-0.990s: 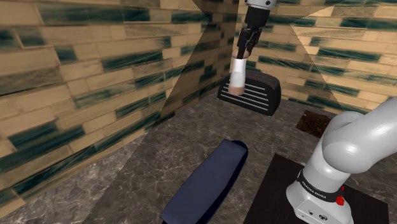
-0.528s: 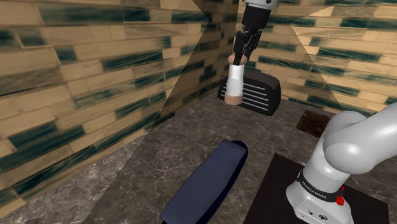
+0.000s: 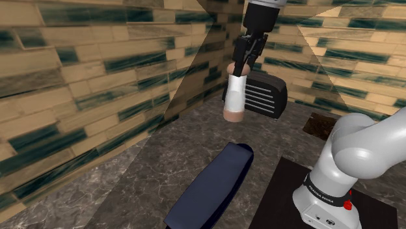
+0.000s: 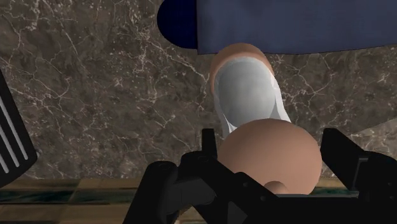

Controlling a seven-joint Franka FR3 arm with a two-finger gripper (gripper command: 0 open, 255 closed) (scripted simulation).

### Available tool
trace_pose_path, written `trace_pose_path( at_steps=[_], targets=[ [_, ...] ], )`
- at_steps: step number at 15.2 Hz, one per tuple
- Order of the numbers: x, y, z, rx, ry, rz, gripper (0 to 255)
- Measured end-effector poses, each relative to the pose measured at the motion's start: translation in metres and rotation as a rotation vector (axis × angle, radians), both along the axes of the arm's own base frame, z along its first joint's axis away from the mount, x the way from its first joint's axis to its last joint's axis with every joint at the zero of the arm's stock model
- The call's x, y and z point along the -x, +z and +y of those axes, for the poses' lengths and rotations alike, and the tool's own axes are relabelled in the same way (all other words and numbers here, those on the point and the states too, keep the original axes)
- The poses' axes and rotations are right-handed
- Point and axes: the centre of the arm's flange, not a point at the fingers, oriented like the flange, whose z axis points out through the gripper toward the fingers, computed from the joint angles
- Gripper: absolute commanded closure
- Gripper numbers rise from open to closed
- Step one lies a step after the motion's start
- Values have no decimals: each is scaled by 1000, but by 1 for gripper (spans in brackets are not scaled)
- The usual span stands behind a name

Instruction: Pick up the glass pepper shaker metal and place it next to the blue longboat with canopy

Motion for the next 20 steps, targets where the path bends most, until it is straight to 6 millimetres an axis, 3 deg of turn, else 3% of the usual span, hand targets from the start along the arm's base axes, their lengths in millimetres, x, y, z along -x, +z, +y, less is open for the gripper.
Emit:
trace_pose_path(
  at_steps=[20],
  targets=[
    [113,2,238,1,0,-1,255]
  ],
)
